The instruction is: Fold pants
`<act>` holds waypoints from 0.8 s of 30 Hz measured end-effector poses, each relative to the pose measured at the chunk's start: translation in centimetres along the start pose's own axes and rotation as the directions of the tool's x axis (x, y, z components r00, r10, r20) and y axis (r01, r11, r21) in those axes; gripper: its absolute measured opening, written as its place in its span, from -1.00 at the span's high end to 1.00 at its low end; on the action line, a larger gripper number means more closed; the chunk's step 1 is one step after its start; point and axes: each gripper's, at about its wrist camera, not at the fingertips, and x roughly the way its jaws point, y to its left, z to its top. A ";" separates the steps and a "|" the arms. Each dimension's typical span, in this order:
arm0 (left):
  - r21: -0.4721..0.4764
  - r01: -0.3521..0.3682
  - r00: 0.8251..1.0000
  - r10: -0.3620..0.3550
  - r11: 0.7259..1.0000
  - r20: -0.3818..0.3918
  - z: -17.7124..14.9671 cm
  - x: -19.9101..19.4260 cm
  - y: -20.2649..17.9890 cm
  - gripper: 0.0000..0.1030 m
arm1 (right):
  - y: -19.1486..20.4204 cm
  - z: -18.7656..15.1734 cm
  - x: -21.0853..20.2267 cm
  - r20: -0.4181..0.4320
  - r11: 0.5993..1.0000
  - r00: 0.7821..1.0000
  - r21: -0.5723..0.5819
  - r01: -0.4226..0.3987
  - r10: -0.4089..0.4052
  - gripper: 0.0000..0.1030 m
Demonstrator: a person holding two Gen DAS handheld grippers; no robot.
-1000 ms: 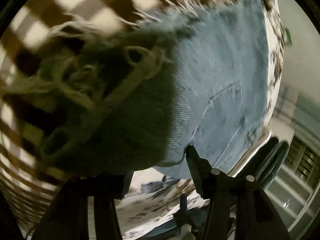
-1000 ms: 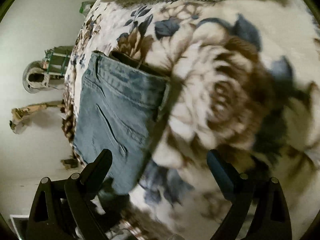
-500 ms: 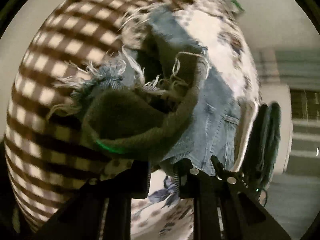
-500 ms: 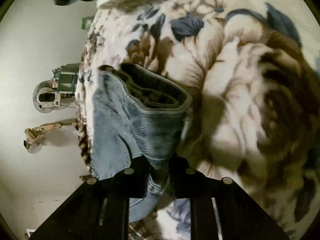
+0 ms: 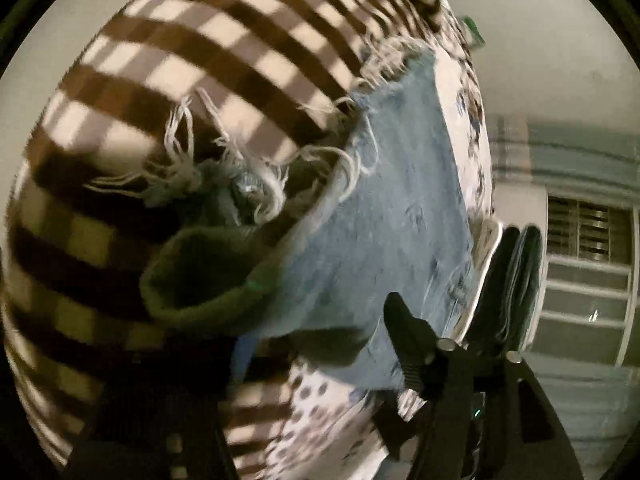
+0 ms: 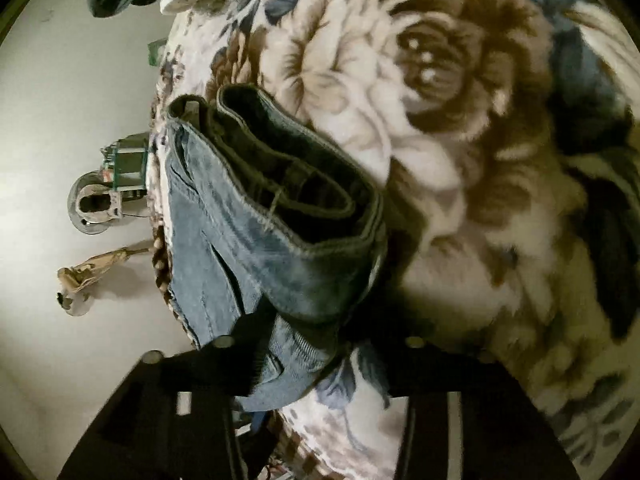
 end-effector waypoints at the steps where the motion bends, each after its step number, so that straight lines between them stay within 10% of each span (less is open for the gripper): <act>1: -0.017 -0.007 1.000 0.007 1.000 0.008 0.3 0.4 -0.1 -0.22 | 0.2 0.0 0.4 -0.005 1.000 1.000 -0.007 -0.010 0.010 -0.11; 7: -0.148 -0.075 0.994 0.086 0.986 0.064 0.8 0.5 -0.9 -0.18 | 1.4 1.0 1.4 0.010 0.998 0.998 -0.024 -0.054 0.054 -0.30; 12: -0.021 -0.172 0.978 0.174 0.985 0.114 0.9 0.9 -3.7 -0.18 | 2.4 1.6 3.0 0.032 0.999 0.999 0.008 -0.043 0.042 -0.32; 17: -0.058 -0.111 0.981 0.119 0.992 0.151 1.5 0.5 -2.4 0.44 | 2.4 1.0 2.9 0.059 0.999 0.998 0.010 -0.037 0.036 0.39; 24: 0.081 -0.092 0.985 0.078 0.992 0.152 1.5 -2.8 -6.9 0.51 | 4.7 -0.4 0.2 0.107 0.999 0.993 0.029 -0.044 0.040 0.65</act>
